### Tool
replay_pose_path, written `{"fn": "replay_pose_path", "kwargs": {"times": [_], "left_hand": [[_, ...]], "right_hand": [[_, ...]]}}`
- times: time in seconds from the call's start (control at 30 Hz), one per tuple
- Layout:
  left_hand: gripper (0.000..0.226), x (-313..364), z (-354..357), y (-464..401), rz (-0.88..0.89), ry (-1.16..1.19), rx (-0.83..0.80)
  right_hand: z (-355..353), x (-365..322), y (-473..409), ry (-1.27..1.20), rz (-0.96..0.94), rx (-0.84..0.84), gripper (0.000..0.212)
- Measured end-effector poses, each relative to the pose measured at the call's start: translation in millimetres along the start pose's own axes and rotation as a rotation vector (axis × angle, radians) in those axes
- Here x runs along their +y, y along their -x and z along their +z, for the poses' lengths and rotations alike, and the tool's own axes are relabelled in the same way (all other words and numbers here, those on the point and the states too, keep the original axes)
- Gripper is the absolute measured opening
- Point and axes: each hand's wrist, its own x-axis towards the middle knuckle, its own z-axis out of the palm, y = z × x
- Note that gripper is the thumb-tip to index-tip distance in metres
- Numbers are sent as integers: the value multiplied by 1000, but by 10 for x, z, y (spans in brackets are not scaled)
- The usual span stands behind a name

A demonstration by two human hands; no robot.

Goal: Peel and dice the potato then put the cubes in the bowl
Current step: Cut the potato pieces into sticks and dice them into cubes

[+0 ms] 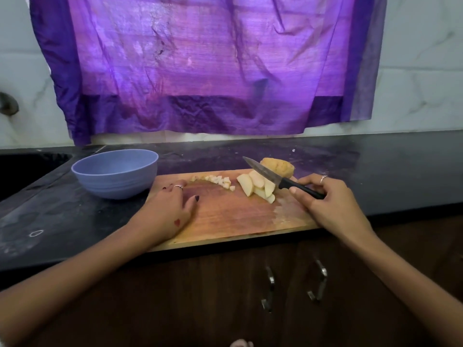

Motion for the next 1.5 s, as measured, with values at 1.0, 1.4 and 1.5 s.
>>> {"fn": "replay_pose_path", "kwargs": {"times": [1.0, 1.4, 1.5], "left_hand": [[30, 703, -216, -201, 174, -141, 387], [35, 441, -81, 265, 177, -263, 155], [62, 148, -162, 212, 85, -107, 91]], "right_hand": [[32, 19, 89, -179, 80, 196, 10], [273, -455, 226, 41, -110, -14, 8], [279, -559, 245, 100, -134, -105, 15]]}}
